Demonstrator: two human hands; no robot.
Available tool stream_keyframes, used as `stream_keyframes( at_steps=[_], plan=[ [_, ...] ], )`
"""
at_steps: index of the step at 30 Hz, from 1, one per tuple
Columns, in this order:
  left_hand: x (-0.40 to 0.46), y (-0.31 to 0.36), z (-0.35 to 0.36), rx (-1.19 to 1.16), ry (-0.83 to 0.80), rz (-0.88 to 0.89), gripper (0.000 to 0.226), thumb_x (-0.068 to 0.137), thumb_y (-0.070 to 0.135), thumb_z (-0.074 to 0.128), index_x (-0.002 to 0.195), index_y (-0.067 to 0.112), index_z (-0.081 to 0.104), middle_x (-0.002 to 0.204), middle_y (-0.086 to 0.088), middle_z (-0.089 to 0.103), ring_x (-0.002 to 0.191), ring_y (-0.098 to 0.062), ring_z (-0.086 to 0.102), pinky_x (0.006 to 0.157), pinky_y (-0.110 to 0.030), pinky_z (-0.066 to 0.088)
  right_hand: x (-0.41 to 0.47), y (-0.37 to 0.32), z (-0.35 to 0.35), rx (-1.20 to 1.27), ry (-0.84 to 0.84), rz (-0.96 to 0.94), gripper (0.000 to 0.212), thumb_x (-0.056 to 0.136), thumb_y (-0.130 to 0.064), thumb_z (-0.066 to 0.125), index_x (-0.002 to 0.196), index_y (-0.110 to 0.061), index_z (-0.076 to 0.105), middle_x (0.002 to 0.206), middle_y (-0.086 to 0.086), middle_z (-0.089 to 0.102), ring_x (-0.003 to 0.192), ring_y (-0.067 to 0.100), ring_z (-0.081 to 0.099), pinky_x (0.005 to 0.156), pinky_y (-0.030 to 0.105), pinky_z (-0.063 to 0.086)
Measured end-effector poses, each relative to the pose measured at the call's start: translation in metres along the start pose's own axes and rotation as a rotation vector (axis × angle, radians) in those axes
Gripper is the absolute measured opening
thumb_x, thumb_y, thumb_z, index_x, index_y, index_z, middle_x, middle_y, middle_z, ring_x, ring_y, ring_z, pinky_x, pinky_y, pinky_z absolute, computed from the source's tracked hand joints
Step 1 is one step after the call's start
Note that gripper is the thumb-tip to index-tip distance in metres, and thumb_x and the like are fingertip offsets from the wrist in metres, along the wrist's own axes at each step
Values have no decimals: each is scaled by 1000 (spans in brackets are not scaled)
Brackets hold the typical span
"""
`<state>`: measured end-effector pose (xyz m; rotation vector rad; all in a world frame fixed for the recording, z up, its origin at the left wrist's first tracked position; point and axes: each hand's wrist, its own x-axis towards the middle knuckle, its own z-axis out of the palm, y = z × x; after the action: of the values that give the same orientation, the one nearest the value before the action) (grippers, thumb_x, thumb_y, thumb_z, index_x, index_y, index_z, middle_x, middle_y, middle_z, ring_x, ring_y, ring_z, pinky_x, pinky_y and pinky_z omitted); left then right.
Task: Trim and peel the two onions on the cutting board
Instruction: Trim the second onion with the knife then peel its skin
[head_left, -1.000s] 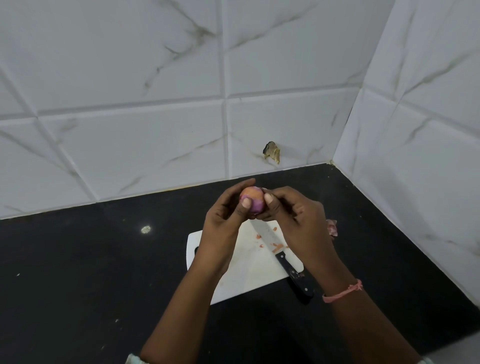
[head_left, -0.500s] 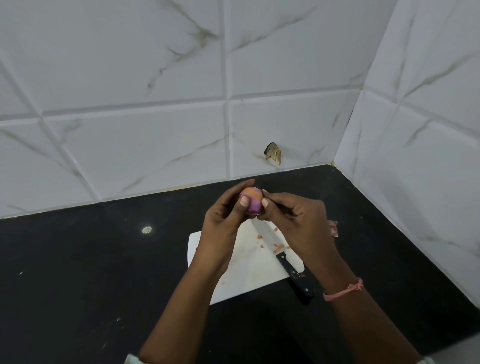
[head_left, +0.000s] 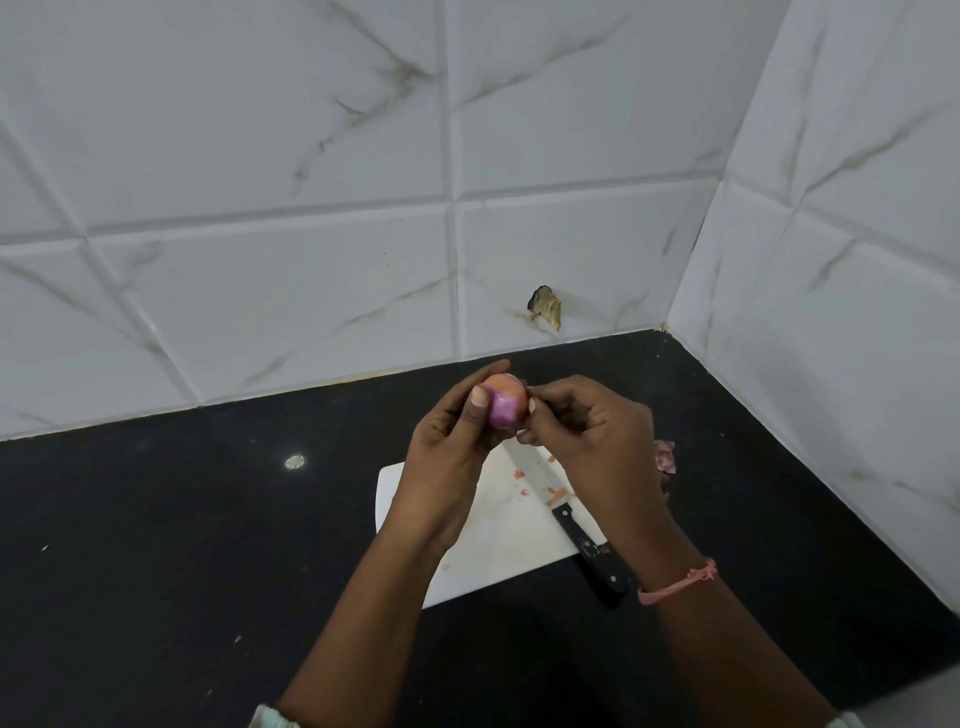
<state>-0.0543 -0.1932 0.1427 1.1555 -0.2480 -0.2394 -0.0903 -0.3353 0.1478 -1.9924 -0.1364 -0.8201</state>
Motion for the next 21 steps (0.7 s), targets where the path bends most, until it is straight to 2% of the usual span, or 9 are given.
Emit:
stream_keyframes(
  at_steps=[3, 6, 9, 12, 15, 18, 21],
  plan=[
    [0, 1, 3, -80, 8, -32, 49, 88, 34, 56, 128, 8, 63, 125, -17, 68, 119, -29, 65, 97, -30, 55, 1, -4, 0, 76, 50, 63, 19, 88, -2, 68, 94, -20, 68, 82, -14, 69, 74, 4, 69, 67, 12, 54],
    [0, 1, 3, -29, 16, -3, 45, 84, 32, 61, 124, 13, 65, 120, -9, 72, 114, -23, 68, 94, -29, 56, 2, -8, -2, 141, 35, 73, 13, 93, -10, 61, 98, -21, 65, 89, -10, 69, 75, 9, 69, 65, 16, 55],
    [0, 1, 1, -2, 32, 19, 47, 78, 30, 69, 122, 14, 66, 115, -5, 73, 112, -22, 68, 96, -35, 56, 3, -12, -2, 159, -26, 82, 12, 88, -22, 66, 100, -19, 67, 90, -11, 70, 80, 5, 69, 68, 14, 54],
    [0, 1, 0, -22, 44, 16, 53, 70, 34, 75, 118, 14, 66, 115, -6, 73, 112, -22, 68, 96, -34, 56, 3, -14, -3, 106, -20, 52, 19, 82, -29, 71, 97, -18, 69, 86, -17, 69, 81, -1, 69, 69, 9, 52],
    [0, 2, 0, -14, 61, 15, 54, 66, 36, 77, 115, 15, 68, 114, -5, 74, 110, -21, 69, 90, -29, 57, 3, -11, -4, 57, -29, 13, 18, 81, -22, 75, 96, -13, 72, 85, -19, 67, 81, -4, 68, 69, 7, 51],
    [0, 2, -2, 35, 69, 25, 58, 63, 40, 79, 115, 17, 69, 117, -4, 73, 112, -21, 68, 91, -30, 57, 3, -8, -4, 9, -14, -26, 12, 82, -15, 75, 93, -9, 74, 81, -13, 68, 78, -2, 68, 68, 8, 51],
    [-1, 2, -3, 73, 64, 37, 52, 66, 34, 77, 116, 18, 69, 116, -2, 72, 111, -20, 67, 90, -29, 57, 4, -5, -4, -16, 5, -51, 6, 84, -11, 73, 90, -9, 74, 79, -9, 68, 76, 1, 67, 69, 8, 51]
  ],
)
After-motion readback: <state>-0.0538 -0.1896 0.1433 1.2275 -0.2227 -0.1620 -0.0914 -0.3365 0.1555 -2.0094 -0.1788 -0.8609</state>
